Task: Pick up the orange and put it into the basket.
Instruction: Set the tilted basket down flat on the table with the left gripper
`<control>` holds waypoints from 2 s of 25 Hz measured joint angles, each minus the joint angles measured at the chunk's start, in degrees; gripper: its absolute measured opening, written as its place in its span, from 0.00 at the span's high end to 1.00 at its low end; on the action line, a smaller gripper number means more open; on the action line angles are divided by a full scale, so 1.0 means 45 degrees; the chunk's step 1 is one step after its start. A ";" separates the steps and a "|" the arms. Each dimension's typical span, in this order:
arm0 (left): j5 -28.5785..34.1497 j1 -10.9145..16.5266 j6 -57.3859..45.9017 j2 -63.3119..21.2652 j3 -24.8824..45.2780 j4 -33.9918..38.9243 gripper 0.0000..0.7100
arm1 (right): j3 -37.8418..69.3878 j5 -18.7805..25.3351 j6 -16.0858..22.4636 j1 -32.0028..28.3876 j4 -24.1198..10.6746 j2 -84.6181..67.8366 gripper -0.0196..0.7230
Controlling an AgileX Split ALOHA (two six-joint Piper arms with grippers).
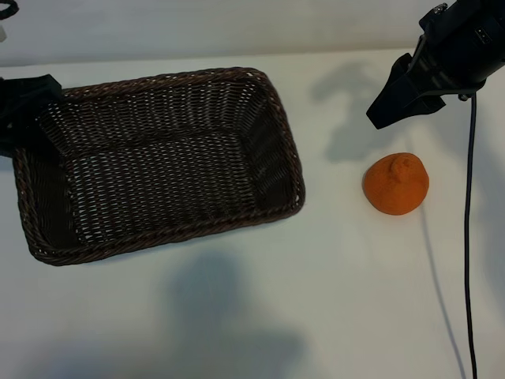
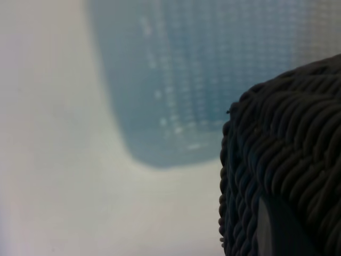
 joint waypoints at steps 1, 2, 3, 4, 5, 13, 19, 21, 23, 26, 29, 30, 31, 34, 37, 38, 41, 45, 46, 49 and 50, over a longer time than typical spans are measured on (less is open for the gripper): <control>0.0000 0.0000 0.0342 0.0000 0.0000 -0.0217 0.75 | 0.0000 0.0000 0.0000 0.0000 0.0000 0.0000 0.37; 0.0000 0.0000 0.0625 0.0000 0.0000 -0.0457 0.75 | 0.0000 0.0000 0.0000 0.0000 0.0000 0.0000 0.37; 0.0000 0.0000 0.0937 0.0000 0.0000 -0.0661 0.75 | 0.0000 0.0000 0.0000 0.0000 0.0000 0.0000 0.37; 0.0014 0.0000 0.1218 0.0000 0.0000 -0.0818 0.75 | 0.0000 0.0000 0.0000 0.0000 0.0000 0.0000 0.37; 0.0028 0.0000 0.1415 0.0000 0.0000 -0.0969 0.75 | 0.0000 0.0000 0.0000 0.0000 0.0000 0.0000 0.37; 0.0300 0.0000 0.2712 0.0000 0.0000 -0.1209 0.75 | 0.0000 0.0000 0.0000 0.0000 0.0000 0.0000 0.37; 0.0300 0.0000 0.2856 0.0000 0.0000 -0.1282 0.75 | 0.0000 0.0000 0.0000 0.0000 0.0000 0.0000 0.37; 0.0300 0.0000 0.2871 0.0069 0.0000 -0.1585 0.75 | 0.0000 0.0000 0.0000 0.0000 0.0000 0.0000 0.37; 0.0300 0.0000 0.2871 0.0255 0.0000 -0.1991 0.75 | 0.0000 0.0000 0.0000 0.0000 0.0000 0.0000 0.37; 0.0300 0.0000 0.2839 0.0678 -0.0101 -0.2262 0.75 | 0.0000 0.0000 0.0000 0.0000 0.0000 0.0000 0.37; 0.0281 0.0000 0.2830 0.1174 -0.0386 -0.2318 0.75 | 0.0000 0.0000 0.0000 0.0000 0.0000 0.0000 0.37; 0.0281 0.0000 0.2825 0.1343 -0.0542 -0.2351 0.75 | 0.0000 0.0000 0.0000 0.0000 0.0000 0.0000 0.37; 0.0268 0.0000 0.2825 0.1529 -0.0697 -0.2448 0.75 | 0.0000 0.0000 0.0000 0.0000 0.0000 0.0000 0.37; 0.0300 0.0000 0.2825 0.2049 -0.1401 -0.2840 0.75 | 0.0000 0.0000 0.0000 0.0000 0.0000 0.0000 0.37; 0.0310 0.0000 0.2825 0.2570 -0.2044 -0.3094 0.75 | 0.0000 0.0000 0.0000 0.0000 0.0000 0.0000 0.37; 0.0310 0.0000 0.2825 0.2759 -0.2244 -0.3091 0.75 | 0.0000 0.0000 0.0000 0.0000 0.0000 0.0000 0.37; 0.0315 0.0000 0.2825 0.3320 -0.2871 -0.3091 0.75 | 0.0000 0.0000 0.0000 0.0000 0.0000 0.0000 0.37; 0.0315 -0.0019 0.2849 0.3907 -0.3399 -0.3075 0.75 | 0.0000 0.0000 0.0000 0.0000 0.0000 0.0000 0.37; 0.0315 -0.0050 0.2849 0.4012 -0.3488 -0.3039 0.75 | 0.0000 0.0000 0.0000 0.0000 0.0000 0.0000 0.37; 0.0315 -0.0335 0.2859 0.4354 -0.3652 -0.2920 0.75 | 0.0000 0.0000 0.0000 0.0000 0.0000 0.0000 0.37; 0.0315 -0.0473 0.2859 0.4458 -0.3697 -0.2867 0.75 | 0.0000 0.0000 0.0000 0.0000 0.0000 0.0000 0.37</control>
